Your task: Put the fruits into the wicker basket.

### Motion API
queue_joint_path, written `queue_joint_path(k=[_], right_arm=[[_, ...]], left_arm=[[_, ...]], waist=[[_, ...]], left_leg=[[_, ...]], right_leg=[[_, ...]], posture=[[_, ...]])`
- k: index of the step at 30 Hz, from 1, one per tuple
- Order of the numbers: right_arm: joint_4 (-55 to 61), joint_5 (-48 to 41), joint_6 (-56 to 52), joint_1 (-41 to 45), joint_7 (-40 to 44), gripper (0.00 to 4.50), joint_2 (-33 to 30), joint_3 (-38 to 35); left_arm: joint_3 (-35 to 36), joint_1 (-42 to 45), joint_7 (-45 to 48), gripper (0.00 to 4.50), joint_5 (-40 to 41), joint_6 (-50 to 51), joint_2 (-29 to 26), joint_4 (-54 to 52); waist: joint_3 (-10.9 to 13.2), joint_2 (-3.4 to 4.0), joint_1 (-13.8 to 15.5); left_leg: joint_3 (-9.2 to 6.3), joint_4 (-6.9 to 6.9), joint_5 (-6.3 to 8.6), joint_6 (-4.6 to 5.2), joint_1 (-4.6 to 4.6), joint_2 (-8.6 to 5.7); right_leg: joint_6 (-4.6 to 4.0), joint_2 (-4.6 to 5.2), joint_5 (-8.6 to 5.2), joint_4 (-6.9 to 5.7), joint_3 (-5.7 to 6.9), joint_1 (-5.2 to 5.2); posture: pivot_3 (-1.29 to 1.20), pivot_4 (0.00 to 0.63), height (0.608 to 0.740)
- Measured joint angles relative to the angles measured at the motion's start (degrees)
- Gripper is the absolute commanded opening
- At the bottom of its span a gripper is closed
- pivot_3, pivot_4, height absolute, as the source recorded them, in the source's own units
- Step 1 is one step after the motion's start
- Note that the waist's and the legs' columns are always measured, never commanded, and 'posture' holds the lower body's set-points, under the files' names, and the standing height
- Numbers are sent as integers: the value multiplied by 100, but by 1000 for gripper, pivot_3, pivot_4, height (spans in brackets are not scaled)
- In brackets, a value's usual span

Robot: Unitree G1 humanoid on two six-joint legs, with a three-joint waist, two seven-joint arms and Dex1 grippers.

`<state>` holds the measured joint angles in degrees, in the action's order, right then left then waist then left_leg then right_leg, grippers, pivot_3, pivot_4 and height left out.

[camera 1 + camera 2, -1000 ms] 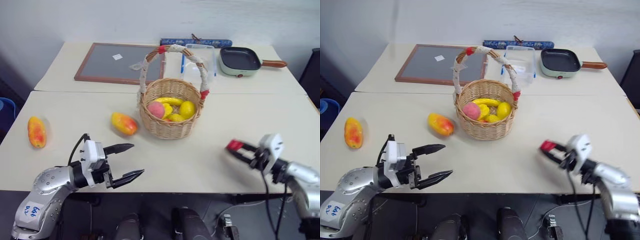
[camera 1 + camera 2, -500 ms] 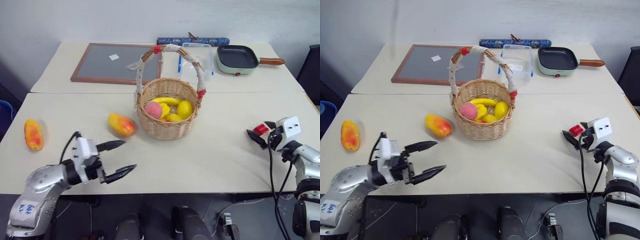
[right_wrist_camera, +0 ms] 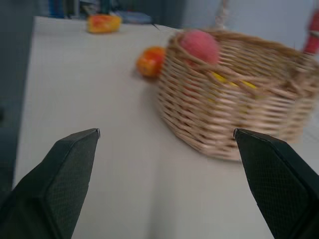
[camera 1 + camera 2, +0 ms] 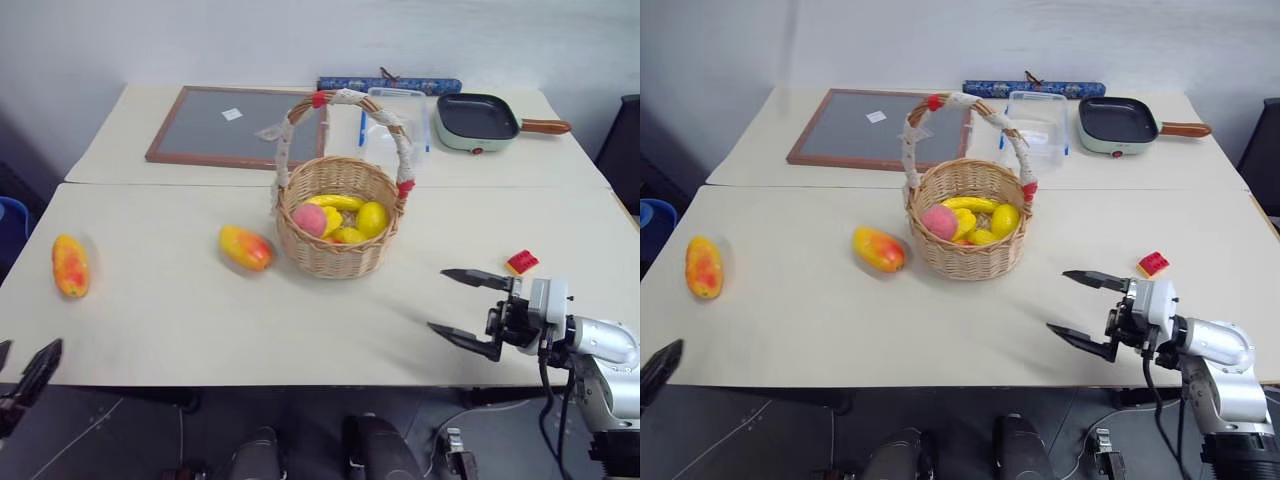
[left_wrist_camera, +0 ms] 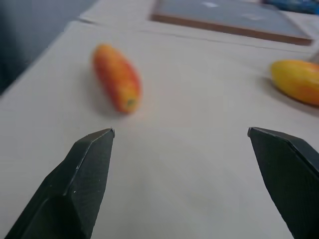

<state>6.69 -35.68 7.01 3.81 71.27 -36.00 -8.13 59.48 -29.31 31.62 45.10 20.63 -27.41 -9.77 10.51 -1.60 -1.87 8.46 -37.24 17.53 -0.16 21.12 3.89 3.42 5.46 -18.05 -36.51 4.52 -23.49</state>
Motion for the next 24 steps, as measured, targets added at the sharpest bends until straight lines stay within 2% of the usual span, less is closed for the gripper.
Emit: queue_joint_path(k=[3, 5, 8, 9, 11, 14, 15, 17, 22, 24], right_arm=[[522, -27, -132, 98, -212, 4480, 472, 435], [777, -17, -207, 158, -330, 4480, 635, 634], [1003, 32, -257, 228, -575, 4480, 760, 751], [1052, 68, -265, 230, -665, 4480, 812, 777], [1121, 194, -276, 382, -843, 4480, 977, 925], [1214, 298, -267, 491, -943, 4480, 1021, 1027], [1208, 311, -269, 520, -956, 4480, 1026, 1047], [1139, 377, -256, 626, -964, 4480, 1025, 1050], [1117, 432, -239, 740, -1020, 4480, 1025, 1051], [1112, 440, -237, 732, -1045, 4500, 1022, 1038]], left_arm=[[252, 275, -645, 4500, -6, 80, -70, 286], [241, 439, -929, 4500, 253, 571, -354, 236], [94, 842, -1333, 4500, 672, 1603, -1192, 150], [-72, 1059, -1378, 4500, 674, 1957, -1620, 291], [-618, 1831, -1538, 4500, 582, 2748, -2798, 1000], [-1315, 2812, -1575, 4500, 414, 3497, -3697, 1651], [-1465, 2975, -1581, 4500, 368, 3608, -3776, 1805], [-2429, 3941, -1453, 4500, 31, 3894, -3964, 2587], [-4054, 5369, -910, 4500, -828, 4009, -3980, 3914], [-4421, 5837, -726, 4098, -1143, 3945, -3876, 4419]], waist=[[-10, -17, 56], [-13, -23, 120], [-23, -37, 174], [-24, -39, 180], [-26, -44, 184], [-24, -26, 101], [-19, -14, 55], [-15, -11, 10], [-21, -21, 7], [-22, -25, 23]], left_leg=[[-8, 2, 2, -2, 10, -1], [-11, 5, 3, -1, 14, -6], [-12, 9, 5, -4, 13, -7], [-12, 10, 4, -6, 13, -7], [-21, 10, -6, -22, 15, -4], [7, 21, -1, -30, 8, -7], [12, 21, -3, -35, 9, -8], [17, 15, -12, -22, 12, -6], [49, 12, -6, -46, 31, 3], [62, 2, -7, -46, 45, 2]], right_leg=[[-3, 10, -1, 3, 7, -4], [-3, 19, -1, 5, 6, -6], [-4, 23, 0, 6, 4, -7], [-7, 24, -2, 3, 5, -8], [-18, 16, -4, -5, 19, -14], [-14, 21, 1, -2, 15, -14], [-10, 22, 3, -6, 16, -20], [-3, 16, 6, -36, 37, -35], [-10, -25, 2, -61, 96, -76], [-10, -28, 2, -91, 102, -101]], posture=[[0, 150, 740], [0, 150, 740], [0, 150, 740], [0, 150, 740], [0, 150, 740], [0, 150, 740], [0, 150, 740], [0, 150, 740], [0, 150, 740], [0, 150, 740]])
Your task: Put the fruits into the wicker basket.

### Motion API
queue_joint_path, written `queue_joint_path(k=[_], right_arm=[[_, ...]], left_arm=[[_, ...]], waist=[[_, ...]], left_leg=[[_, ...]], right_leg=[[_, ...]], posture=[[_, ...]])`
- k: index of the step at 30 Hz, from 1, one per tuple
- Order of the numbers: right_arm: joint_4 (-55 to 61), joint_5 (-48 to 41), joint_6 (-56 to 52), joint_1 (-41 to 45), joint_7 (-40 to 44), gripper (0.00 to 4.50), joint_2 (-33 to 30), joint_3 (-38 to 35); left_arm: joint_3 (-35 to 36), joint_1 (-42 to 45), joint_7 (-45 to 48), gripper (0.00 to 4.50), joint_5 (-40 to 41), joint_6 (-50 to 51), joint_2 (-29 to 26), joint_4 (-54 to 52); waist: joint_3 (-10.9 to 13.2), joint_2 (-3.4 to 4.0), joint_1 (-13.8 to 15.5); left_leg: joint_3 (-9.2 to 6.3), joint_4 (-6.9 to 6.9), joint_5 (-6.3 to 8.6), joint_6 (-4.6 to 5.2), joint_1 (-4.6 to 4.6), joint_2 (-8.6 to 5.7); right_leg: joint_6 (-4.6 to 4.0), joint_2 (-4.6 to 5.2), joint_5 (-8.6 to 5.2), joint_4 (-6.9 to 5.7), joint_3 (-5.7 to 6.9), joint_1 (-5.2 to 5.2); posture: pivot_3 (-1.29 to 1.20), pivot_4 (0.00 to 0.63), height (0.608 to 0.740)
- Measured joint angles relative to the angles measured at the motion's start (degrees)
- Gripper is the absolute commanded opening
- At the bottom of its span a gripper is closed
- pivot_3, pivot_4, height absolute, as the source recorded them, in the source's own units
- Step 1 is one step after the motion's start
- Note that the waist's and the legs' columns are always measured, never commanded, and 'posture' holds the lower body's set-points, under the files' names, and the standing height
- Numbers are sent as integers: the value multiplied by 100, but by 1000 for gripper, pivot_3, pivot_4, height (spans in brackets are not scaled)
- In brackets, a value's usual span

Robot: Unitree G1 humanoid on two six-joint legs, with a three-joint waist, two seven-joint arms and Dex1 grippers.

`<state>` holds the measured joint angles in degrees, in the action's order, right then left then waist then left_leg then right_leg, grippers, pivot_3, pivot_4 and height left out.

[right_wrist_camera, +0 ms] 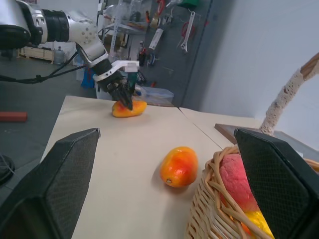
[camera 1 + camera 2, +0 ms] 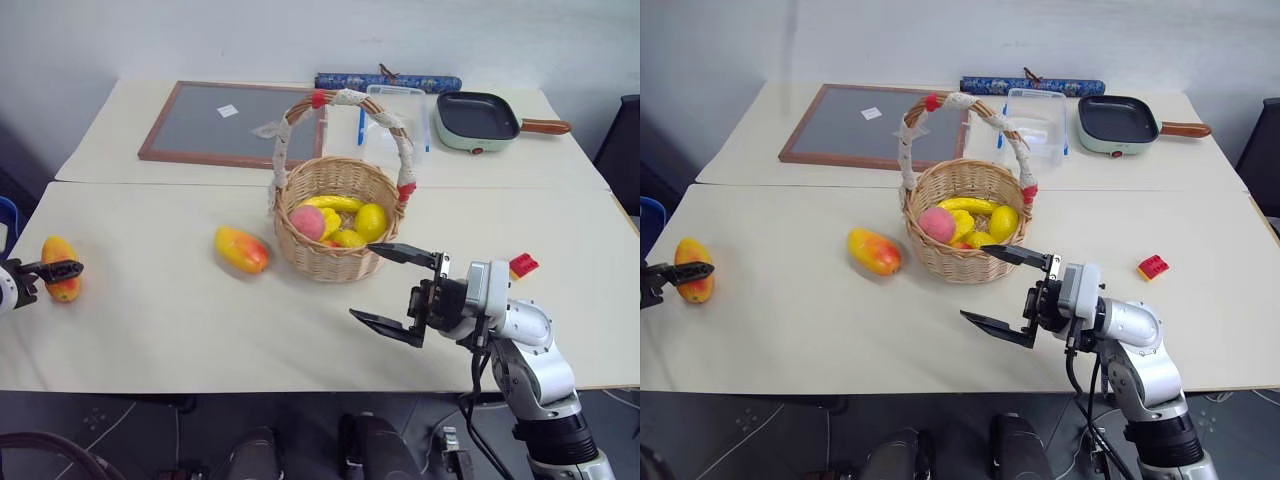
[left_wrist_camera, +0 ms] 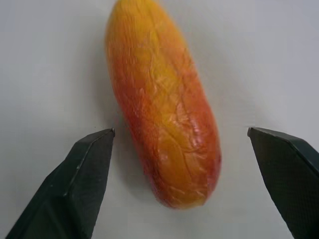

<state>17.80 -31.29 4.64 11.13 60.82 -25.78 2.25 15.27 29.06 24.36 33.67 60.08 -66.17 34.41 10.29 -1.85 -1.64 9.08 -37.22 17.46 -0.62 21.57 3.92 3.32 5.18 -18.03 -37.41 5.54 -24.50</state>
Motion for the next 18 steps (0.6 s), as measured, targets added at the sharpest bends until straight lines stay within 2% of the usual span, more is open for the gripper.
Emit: queue_joint_path(k=[5, 6, 8, 11, 13, 16, 18], right_arm=[[-1, 68, 4, -53, -41, 4500, -7, -3], [-1, 74, 4, -76, -58, 4500, -17, -22], [-1, 91, 5, -122, -90, 4500, -73, -78], [-2, 102, 11, -263, -115, 4500, -186, -211], [7, 107, 24, -368, -147, 4500, -279, -310], [19, 165, 31, -617, -270, 4500, -452, -592], [36, 202, 44, -787, -407, 4500, -549, -889]], left_arm=[[-602, 634, 605, 2737, -626, -216, 169, 685], [-636, 652, 736, 2374, -736, -350, 169, 785], [-632, 653, 876, 1923, -887, -672, 170, 989], [-298, 483, 1148, 1669, -950, -1562, 234, 1147], [163, -31, 1803, 1656, -860, -2566, 261, 828], [957, -1059, 3354, 1656, -297, -3896, 671, -806], [860, -1462, 3915, 1656, -38, -3994, 751, -2049]], waist=[[3, -9, 3], [3, -9, 0], [3, -10, -3], [4, -14, 8], [2, -17, 7], [3, -15, 13], [4, -14, 40]], left_leg=[[27, -37, 5, 13, -1, -2], [36, -42, 6, 14, -5, 0], [48, -51, 6, 16, -14, 4], [45, -56, 6, 16, -15, 31], [45, -58, 10, 13, -15, 36], [41, -66, 19, 16, -6, 37], [34, -70, 23, 22, -3, 29]], right_leg=[[1, 2, -1, 1, 13, -3], [0, 22, -1, -1, 20, -2], [0, 39, -1, -11, 28, -2], [-3, 49, -1, -21, 34, -3], [-4, 57, 0, -25, 33, -4], [-7, 79, -2, -21, 30, -3], [-7, 87, -2, -18, 33, 2]], posture=[[0, 150, 740], [0, 150, 740], [0, 150, 740], [0, 150, 740], [0, 150, 740], [0, 150, 740], [0, 150, 740]])
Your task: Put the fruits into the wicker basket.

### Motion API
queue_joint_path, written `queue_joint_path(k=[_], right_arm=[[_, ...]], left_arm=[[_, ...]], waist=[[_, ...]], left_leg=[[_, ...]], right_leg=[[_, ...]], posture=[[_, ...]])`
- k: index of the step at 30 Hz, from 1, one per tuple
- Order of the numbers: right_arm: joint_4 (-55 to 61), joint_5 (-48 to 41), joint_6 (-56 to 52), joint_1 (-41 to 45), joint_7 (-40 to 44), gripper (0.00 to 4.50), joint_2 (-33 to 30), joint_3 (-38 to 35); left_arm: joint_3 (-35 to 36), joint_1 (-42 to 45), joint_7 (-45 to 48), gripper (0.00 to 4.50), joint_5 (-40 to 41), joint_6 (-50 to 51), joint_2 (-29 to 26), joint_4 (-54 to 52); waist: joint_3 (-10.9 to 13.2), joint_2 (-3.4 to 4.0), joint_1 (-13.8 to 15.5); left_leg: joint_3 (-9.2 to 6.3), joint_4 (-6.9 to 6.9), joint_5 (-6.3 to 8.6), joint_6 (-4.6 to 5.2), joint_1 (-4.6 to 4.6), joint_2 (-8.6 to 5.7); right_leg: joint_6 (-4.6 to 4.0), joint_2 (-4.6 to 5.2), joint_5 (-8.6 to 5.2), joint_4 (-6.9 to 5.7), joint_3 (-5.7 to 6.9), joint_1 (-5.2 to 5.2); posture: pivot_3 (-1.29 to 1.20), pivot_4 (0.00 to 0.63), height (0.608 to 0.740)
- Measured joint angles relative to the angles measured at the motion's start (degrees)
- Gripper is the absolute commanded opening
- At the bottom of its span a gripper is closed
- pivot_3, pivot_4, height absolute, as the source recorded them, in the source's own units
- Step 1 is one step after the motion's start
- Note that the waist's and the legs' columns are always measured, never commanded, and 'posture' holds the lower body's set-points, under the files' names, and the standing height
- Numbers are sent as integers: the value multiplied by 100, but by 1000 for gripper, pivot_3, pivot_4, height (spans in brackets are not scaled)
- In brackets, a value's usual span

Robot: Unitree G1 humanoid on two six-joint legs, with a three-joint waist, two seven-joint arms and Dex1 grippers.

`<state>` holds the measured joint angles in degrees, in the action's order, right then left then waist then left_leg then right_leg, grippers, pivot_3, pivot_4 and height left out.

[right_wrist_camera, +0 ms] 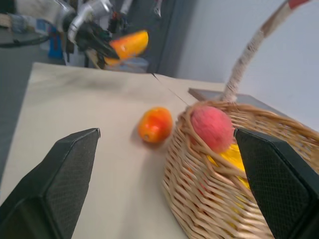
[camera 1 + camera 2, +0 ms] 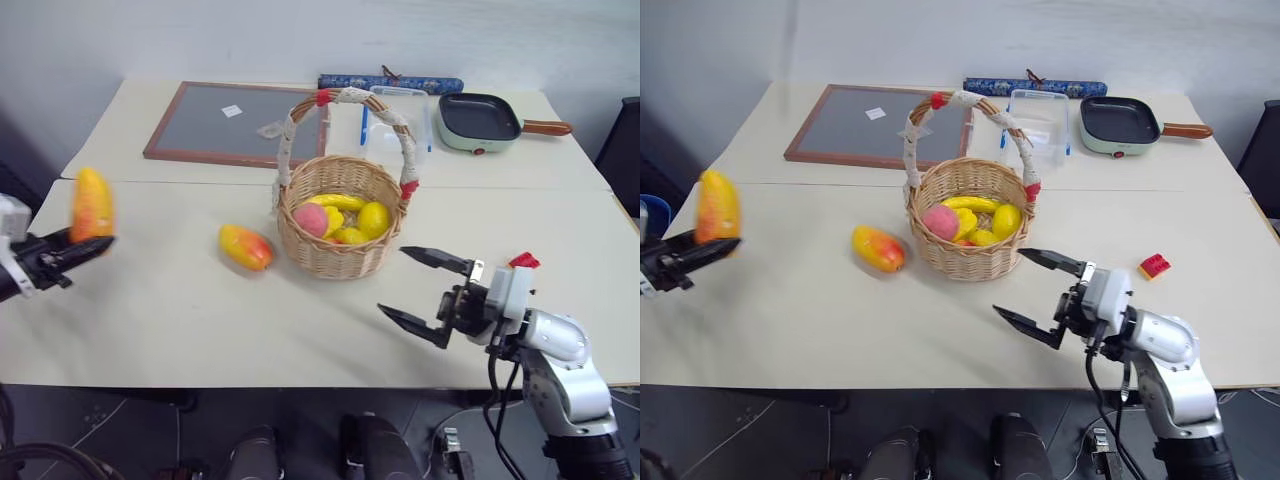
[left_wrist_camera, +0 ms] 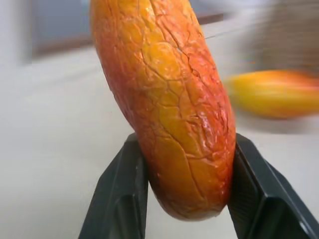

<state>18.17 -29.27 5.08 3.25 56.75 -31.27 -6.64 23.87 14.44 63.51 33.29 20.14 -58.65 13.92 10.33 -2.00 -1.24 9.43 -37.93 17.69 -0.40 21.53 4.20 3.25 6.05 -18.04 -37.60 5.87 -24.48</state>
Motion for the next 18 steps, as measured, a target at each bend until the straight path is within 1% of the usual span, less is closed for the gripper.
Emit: queue_joint_path(k=[1, 3, 4, 5, 6, 8, 10, 13, 14, 16, 18], right_arm=[[-5, 24, 3, -91, -77, 4500, -26, -158], [0, 45, 7, -275, -220, 4500, -58, -399], [4, 59, 8, -290, -253, 4500, -58, -416], [24, 81, 19, -395, -278, 4500, -59, -498], [23, 104, 30, -469, -306, 4500, -67, -535], [41, 156, 67, -548, -373, 4500, -67, -545], [123, 191, 119, -621, -433, 4500, -60, -547], [226, 234, 176, -812, -552, 4500, 5, -568], [252, 248, 193, -865, -594, 4500, 39, -555], [368, 286, 240, -1005, -685, 4500, 77, -556], [484, 311, 293, -1130, -755, 4500, 127, -543]], left_arm=[[-159, -40, 132, 1656, 39, 8, 9, -518], [-707, 271, 203, 1656, 41, 95, 172, -1433], [-916, 413, 210, 1656, 42, 123, 257, -1683], [-1237, 790, 159, 1656, 2, 209, 450, -1808], [-1513, 1181, 90, 1656, -63, 330, 659, -1809], [-2266, 2319, -114, 1656, -373, 643, 1267, -1644], [-2984, 3237, -221, 1656, -844, 807, 1747, -1286], [-3558, 3956, -430, 1656, -1331, 1025, 2315, -690], [-3672, 4144, -551, 2355, -1473, 1121, 2507, -448], [-3790, 4475, -809, 2987, -1716, 1254, 2842, 71], [-3799, 4600, -926, 3584, -1856, 1272, 2976, 312]], waist=[[1, 1, 20], [5, 9, 91], [7, 13, 100], [9, 17, 108], [10, 17, 121], [10, 15, 190], [8, 13, 224], [10, 17, 148], [10, 17, 120], [13, 18, 107], [13, 19, 85]], left_leg=[[-3, 0, 0, 2, -1, -5], [4, -3, -3, 11, -4, -15], [10, -3, -6, 15, -5, -17], [13, -3, -13, 19, -7, -20], [10, -5, -19, 22, -7, -38], [1, -18, -28, 25, -7, -48], [5, -18, -25, 30, -14, -54], [12, -14, -22, 29, -25, -49], [10, -11, -21, 28, -22, -46], [9, -8, -21, 27, -19, -45], [7, -5, -21, 25, -21, -45]], right_leg=[[0, 2, 0, 3, 0, 5], [1, -3, 1, 7, -5, 12], [1, -14, 0, 11, -9, 13], [1, -31, 0, 12, -13, 14], [1, -40, 1, 11, -13, 18], [7, -53, 5, 12, -11, 30], [12, -56, 8, 17, -11, 37], [16, -61, 9, 15, -5, 35], [17, -63, 9, 16, -1, 30], [17, -65, 9, 10, 1, 19], [17, -68, 9, 7, -4, 12]], posture=[[0, 150, 740], [0, 150, 740], [0, 150, 740], [0, 150, 740], [0, 150, 740], [0, 150, 740], [0, 150, 740], [0, 150, 740], [0, 150, 740], [0, 150, 740], [0, 150, 740]])
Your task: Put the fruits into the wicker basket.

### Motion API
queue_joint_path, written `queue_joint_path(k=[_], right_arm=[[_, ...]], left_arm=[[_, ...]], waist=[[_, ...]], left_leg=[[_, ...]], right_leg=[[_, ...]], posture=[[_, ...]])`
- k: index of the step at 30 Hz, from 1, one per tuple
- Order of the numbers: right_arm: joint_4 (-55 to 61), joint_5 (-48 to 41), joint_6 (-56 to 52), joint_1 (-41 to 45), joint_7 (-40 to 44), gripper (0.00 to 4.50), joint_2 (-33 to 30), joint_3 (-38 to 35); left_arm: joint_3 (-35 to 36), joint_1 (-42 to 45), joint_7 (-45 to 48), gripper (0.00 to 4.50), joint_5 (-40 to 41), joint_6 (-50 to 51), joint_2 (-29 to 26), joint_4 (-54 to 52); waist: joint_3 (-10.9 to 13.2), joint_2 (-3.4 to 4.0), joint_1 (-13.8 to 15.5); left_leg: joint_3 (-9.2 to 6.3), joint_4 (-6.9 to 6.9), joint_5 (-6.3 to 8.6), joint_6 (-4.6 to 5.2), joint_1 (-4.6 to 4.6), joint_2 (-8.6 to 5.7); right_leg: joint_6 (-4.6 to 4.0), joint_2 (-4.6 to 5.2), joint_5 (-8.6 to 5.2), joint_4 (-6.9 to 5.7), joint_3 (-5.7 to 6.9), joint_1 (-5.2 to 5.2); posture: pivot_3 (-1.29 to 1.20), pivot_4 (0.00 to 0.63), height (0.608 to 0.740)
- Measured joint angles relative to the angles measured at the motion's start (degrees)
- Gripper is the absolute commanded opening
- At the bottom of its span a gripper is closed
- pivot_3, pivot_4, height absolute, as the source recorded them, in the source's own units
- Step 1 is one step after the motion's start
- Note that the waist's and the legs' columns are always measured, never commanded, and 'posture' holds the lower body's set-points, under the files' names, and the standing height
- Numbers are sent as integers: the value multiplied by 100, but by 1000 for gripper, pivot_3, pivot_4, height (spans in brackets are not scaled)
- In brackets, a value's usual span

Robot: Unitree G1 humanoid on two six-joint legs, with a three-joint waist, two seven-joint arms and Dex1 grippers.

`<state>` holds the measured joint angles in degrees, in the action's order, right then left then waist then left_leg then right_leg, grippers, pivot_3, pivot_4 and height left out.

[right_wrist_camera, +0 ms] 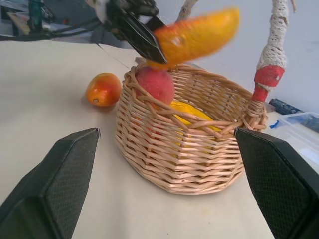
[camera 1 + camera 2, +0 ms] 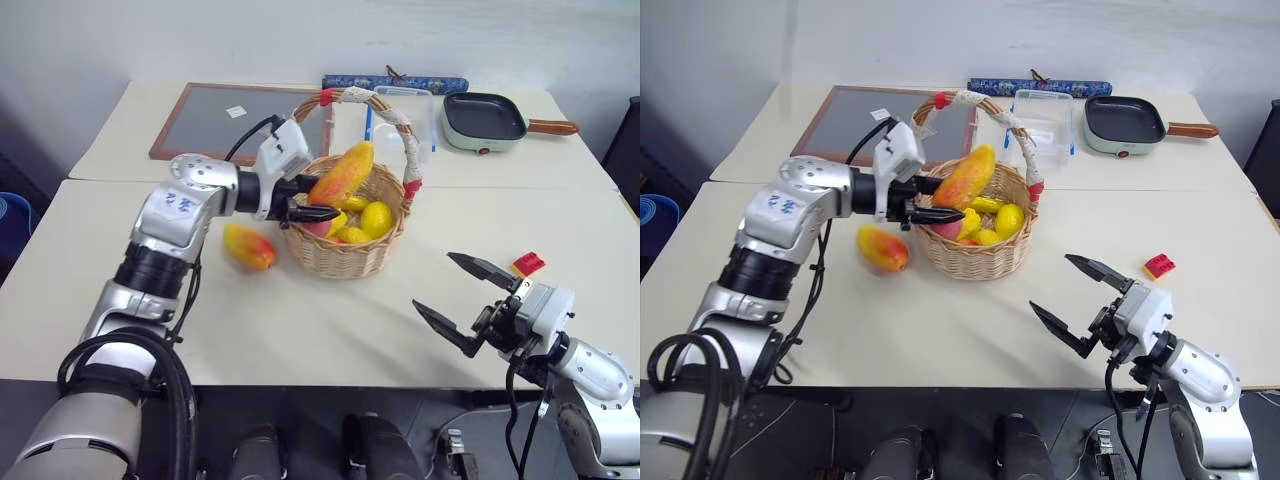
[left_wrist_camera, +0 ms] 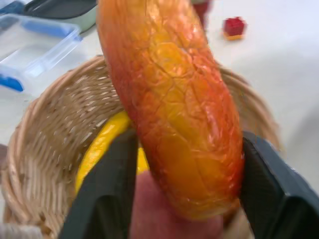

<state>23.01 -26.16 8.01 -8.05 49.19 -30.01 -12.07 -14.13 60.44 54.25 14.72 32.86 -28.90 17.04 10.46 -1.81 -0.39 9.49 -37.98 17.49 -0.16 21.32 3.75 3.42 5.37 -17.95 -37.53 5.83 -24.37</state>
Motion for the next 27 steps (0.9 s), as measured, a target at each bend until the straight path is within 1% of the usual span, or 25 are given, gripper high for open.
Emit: queue_joint_path(k=[2, 3, 5, 8, 10, 11, 12, 13, 16, 18, 20, 23, 24, 27], right_arm=[[47, 35, 78, -147, -58, 4500, 72, 6], [55, 40, 92, -172, -80, 4500, 82, 12], [71, 45, 112, -189, -106, 4500, 83, 26], [106, 44, 199, -197, -102, 4500, 77, 33], [90, 14, 216, -90, -41, 4500, 39, 43], [67, -16, 212, 27, 31, 4500, -2, 48], [55, -51, 214, 77, 66, 4500, -32, 33], [-21, -91, 209, 250, 173, 4500, -92, 71], [-165, -190, 206, 561, 397, 4500, -122, 157], [-237, -232, 206, 782, 576, 4500, -122, 337], [-306, -237, 207, 920, 693, 4500, -121, 454], [-352, -231, 217, 1026, 807, 4500, -120, 571], [-374, -229, 225, 1068, 855, 4500, -120, 607], [-516, -227, 234, 1126, 942, 4500, -120, 660]], left_arm=[[37, -3, -39, 4231, -42, -36, 65, 94], [122, -45, -27, 4460, -23, -83, 68, 92], [413, -206, 87, 4460, 111, -165, -50, -31], [1075, -826, 450, 4460, 458, -476, -545, -531], [1720, -1704, 854, 4460, 665, -1122, -1002, -925], [2176, -2331, 1026, 4460, 744, -1613, -1208, -1043], [2451, -2731, 1100, 4460, 762, -1827, -1309, -1045], [2949, -3449, 1144, 4460, 814, -1985, -1538, -1109], [4045, -4825, 835, 4460, 868, -1676, -1874, -1203], [4987, -5647, 479, 4460, 999, -1478, -1831, -1294], [5662, -6288, 209, 4460, 1044, -1430, -1668, -1300], [5947, -6732, -64, 4460, 1042, -1536, -1488, -1191], [5996, -6829, -166, 4460, 1066, -1500, -1421, -1211], [5972, -6835, -395, 4460, 1386, -985, -1277, -1556]], waist=[[2, 2, -2], [6, 3, -3], [8, 6, -19], [10, 10, -93], [9, 18, -155], [10, 19, -186], [11, 20, -198], [13, 16, -225], [20, 2, -200], [18, 0, -147], [18, 0, -96], [18, -1, 39], [17, -1, 50], [16, -3, 61]], left_leg=[[-4, -3, -3, -5, -2, 0], [-2, -6, -3, -5, -2, 2], [1, -9, -4, -5, -2, 6], [-5, -7, -5, -7, -9, 23], [-8, -1, -1, -16, -17, 31], [-15, 1, 2, -21, -23, 30], [-24, 0, 2, -22, -23, 30], [-35, -3, 4, -25, -19, 36], [-52, -4, 8, -24, -10, 36], [-53, -4, 18, -15, -11, 32], [-57, -5, 29, -4, -12, 21], [-83, -5, 36, 4, -9, 6], [-89, -6, 49, 27, -11, 5], [-119, -5, 63, 12, -14, 5]], right_leg=[[0, -1, 0, -6, -1, 0], [-1, 0, 0, -6, -3, 0], [-3, 2, -2, -6, -10, 0], [-4, 8, -2, -21, -29, 0], [-4, 14, -2, -22, -59, -4], [-6, 13, -3, -22, -66, -6], [-8, 12, -4, -21, -67, -6], [-10, 9, -5, -22, -65, -8], [-13, 11, -7, -19, -62, -7], [-13, 23, -7, -11, -63, -4], [-11, 40, -6, -8, -59, 3], [-11, 53, -5, 17, -47, 21], [-11, 56, -6, 29, -42, 33], [-15, 71, -3, 51, -9, 64]], posture=[[0, 150, 740], [0, 150, 740], [0, 150, 740], [0, 150, 740], [0, 150, 740], [0, 150, 740], [0, 150, 740], [0, 150, 740], [0, 150, 740], [0, 150, 740], [0, 150, 740], [0, 150, 740], [0, 150, 740], [0, 150, 740]])
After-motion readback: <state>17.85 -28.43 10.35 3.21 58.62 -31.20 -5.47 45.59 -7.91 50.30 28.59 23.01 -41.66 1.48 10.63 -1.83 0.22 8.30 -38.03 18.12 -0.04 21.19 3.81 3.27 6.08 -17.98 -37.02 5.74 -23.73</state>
